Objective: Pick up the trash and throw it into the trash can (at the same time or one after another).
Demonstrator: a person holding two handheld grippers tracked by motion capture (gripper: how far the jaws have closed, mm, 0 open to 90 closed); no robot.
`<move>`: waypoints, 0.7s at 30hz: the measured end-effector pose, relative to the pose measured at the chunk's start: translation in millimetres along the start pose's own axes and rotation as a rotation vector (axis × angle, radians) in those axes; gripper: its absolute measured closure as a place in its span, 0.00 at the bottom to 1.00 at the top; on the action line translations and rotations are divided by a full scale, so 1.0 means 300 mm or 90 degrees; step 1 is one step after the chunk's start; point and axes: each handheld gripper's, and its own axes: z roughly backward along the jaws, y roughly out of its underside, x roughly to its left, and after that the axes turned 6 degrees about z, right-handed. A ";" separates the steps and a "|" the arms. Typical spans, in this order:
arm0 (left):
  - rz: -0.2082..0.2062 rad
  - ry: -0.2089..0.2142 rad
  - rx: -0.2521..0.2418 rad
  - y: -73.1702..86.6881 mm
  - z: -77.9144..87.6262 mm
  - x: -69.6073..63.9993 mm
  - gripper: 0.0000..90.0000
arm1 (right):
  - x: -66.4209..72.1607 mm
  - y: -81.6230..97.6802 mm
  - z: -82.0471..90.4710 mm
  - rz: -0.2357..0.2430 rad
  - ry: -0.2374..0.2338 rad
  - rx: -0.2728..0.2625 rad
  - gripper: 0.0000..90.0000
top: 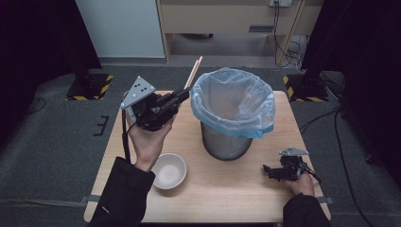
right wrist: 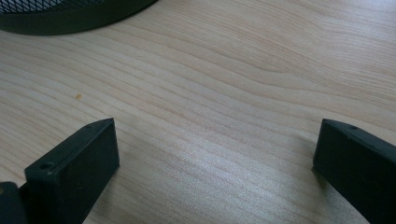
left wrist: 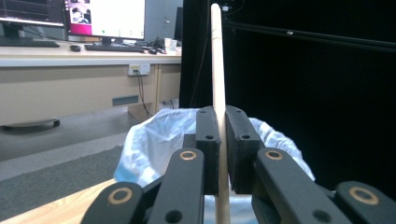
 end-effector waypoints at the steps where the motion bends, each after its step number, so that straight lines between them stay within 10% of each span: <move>1: -0.001 0.003 -0.002 -0.004 -0.009 -0.006 0.94 | 0.000 0.000 0.000 0.000 0.000 0.000 0.00; 21: -0.010 0.015 -0.001 -0.063 -0.144 -0.046 0.94 | 0.000 0.000 0.000 0.001 -0.001 0.000 0.00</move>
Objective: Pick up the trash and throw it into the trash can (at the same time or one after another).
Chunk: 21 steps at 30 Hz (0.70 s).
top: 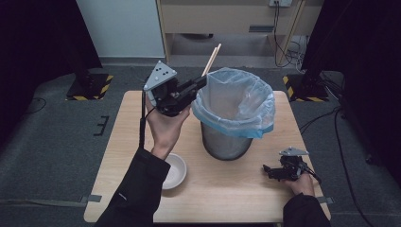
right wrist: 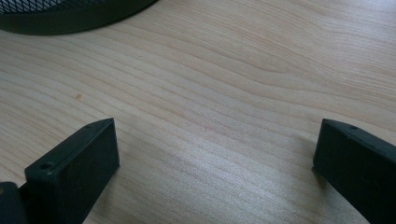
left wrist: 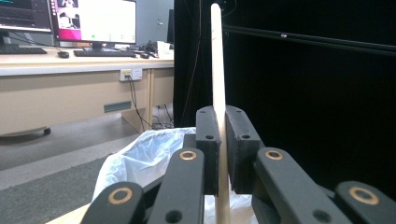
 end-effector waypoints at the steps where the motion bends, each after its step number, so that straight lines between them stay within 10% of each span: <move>1: -0.001 0.000 0.000 -0.003 -0.006 -0.002 0.94 | 0.000 0.000 0.000 0.000 0.000 0.000 0.00; 21: -0.009 0.021 0.005 -0.052 -0.156 -0.041 0.94 | -0.001 0.000 -0.001 0.002 -0.001 0.000 0.00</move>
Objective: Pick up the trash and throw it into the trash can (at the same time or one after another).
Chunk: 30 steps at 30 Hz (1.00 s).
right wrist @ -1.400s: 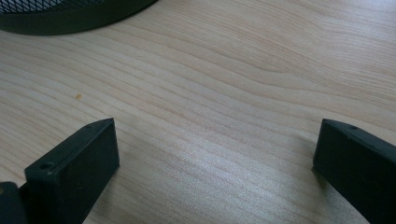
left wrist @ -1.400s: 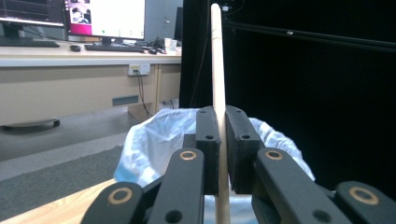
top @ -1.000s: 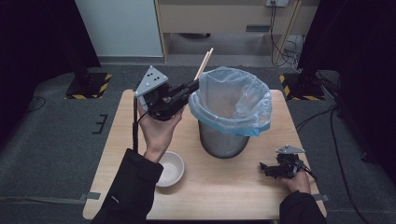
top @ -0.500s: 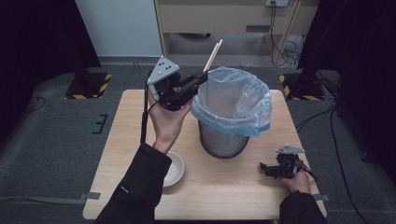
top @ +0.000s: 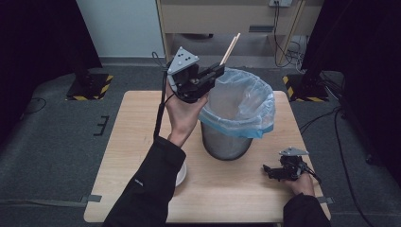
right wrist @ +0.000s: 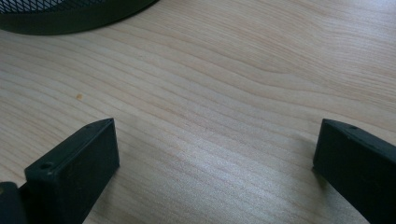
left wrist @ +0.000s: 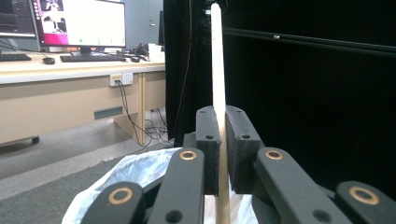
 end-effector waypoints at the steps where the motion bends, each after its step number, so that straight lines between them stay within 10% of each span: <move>1: 0.001 0.000 0.000 -0.002 -0.008 0.000 0.94 | 0.000 0.000 0.000 0.000 0.000 0.000 0.00; 30: 0.000 -0.014 0.039 0.029 -0.200 0.050 0.94 | 0.000 0.000 0.000 0.001 0.000 0.001 0.00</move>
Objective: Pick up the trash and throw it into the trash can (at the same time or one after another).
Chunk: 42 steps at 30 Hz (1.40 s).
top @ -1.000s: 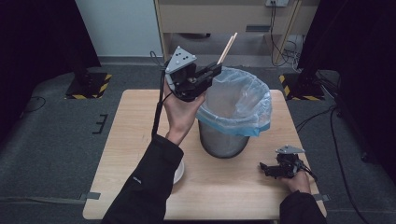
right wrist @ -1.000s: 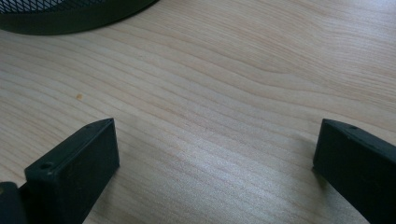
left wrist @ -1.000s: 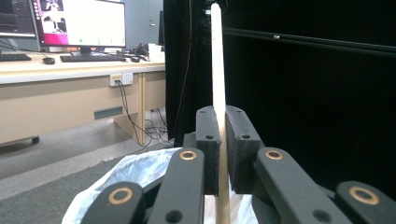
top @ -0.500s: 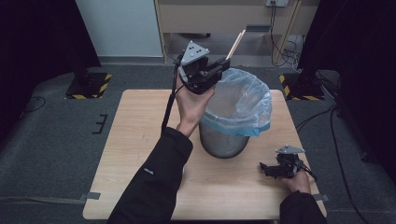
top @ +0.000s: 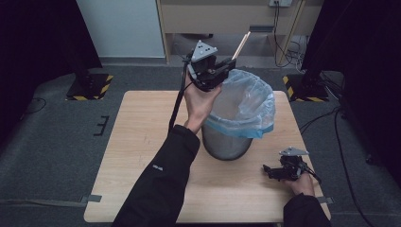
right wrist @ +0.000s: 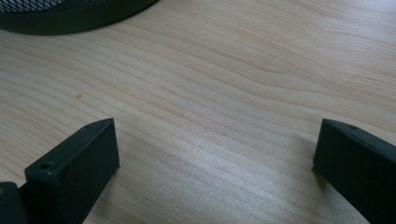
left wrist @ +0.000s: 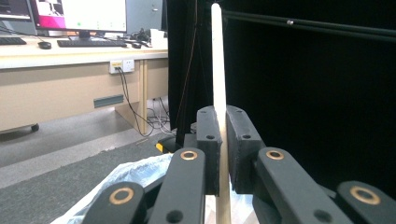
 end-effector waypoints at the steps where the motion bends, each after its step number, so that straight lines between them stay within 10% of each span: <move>1: 0.001 0.002 0.002 0.002 -0.007 0.001 0.94 | 0.000 0.000 0.000 0.000 0.000 0.000 0.00; 9: 0.007 0.016 0.011 0.010 -0.039 0.011 0.93 | 0.000 0.000 0.000 0.000 0.000 0.000 0.00; 19: -0.002 0.020 -0.005 -0.001 -0.010 0.005 0.65 | 0.000 0.000 0.000 0.000 0.000 0.000 0.00; 33: -0.005 0.027 -0.040 -0.003 0.227 0.036 0.44 | 0.000 0.000 -0.001 0.000 0.000 -0.001 0.00; 42: -0.028 0.003 -0.023 0.118 0.415 0.093 0.35 | 0.001 0.001 0.001 0.000 -0.001 0.001 0.00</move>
